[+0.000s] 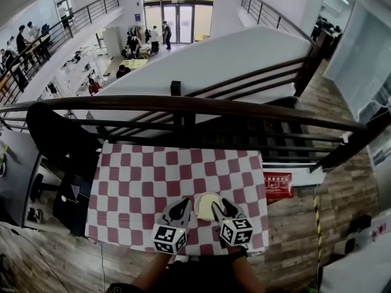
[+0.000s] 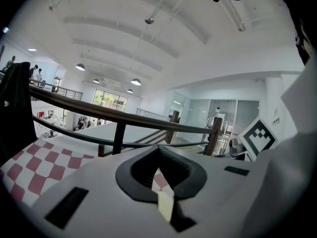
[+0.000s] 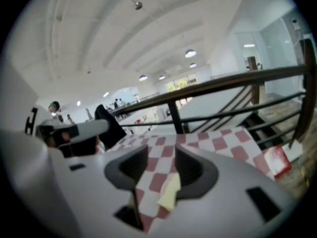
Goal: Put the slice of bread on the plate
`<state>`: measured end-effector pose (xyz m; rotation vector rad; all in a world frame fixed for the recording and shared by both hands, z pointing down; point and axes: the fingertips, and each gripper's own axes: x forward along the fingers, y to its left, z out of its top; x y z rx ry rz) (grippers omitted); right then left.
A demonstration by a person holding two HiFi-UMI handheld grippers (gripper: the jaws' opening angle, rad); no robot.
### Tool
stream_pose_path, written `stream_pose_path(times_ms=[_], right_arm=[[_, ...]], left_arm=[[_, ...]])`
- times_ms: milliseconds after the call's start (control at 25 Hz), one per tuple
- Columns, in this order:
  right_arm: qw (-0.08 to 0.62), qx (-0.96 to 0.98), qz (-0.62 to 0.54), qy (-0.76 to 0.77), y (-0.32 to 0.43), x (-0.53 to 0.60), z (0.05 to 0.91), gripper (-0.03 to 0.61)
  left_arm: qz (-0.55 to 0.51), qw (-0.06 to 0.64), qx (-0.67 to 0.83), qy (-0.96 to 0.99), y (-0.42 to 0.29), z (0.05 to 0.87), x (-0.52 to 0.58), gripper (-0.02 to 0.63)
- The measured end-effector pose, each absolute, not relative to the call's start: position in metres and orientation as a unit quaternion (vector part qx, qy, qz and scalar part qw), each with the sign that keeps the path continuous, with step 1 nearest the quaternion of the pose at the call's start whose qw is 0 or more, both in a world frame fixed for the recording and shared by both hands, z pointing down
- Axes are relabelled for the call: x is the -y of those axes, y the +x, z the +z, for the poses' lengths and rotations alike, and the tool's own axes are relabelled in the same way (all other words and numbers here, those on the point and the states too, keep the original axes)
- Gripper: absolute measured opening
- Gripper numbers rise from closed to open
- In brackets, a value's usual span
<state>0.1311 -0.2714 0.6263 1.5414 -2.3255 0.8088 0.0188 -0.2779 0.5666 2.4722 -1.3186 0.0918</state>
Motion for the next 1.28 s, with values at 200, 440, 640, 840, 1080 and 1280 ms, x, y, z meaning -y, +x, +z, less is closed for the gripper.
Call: stream_pose_path(times_ms=[200, 440, 640, 840, 1080, 1280], right_arm=[[0.043, 0.822, 0.217, 0.525, 0.123, 0.277, 0.553, 0.086], [0.056, 0.829, 0.12, 0.544, 0.121, 0.273, 0.489, 0.015], [0.044, 0.825, 0.065, 0.559, 0.122, 0.272, 0.457, 0.014], [0.037, 0.821, 0.047, 0.568, 0.123, 0.271, 0.452, 0.014], [0.043, 0.821, 0.04, 0.568, 0.12, 0.268, 0.453, 0.014], [0.041, 0.819, 0.039, 0.571, 0.122, 0.266, 0.452, 0.014]], left_arm=[[-0.011, 0.168, 0.464, 0.87, 0.015, 0.528, 0.29, 0.018], [-0.031, 0.113, 0.461, 0.88, 0.016, 0.48, 0.293, 0.018], [-0.038, 0.1, 0.45, 0.887, 0.024, 0.466, 0.289, 0.018], [-0.031, 0.079, 0.45, 0.889, 0.028, 0.462, 0.287, 0.018], [-0.029, 0.074, 0.448, 0.89, 0.031, 0.462, 0.289, 0.018], [-0.029, 0.077, 0.442, 0.893, 0.037, 0.462, 0.286, 0.018]])
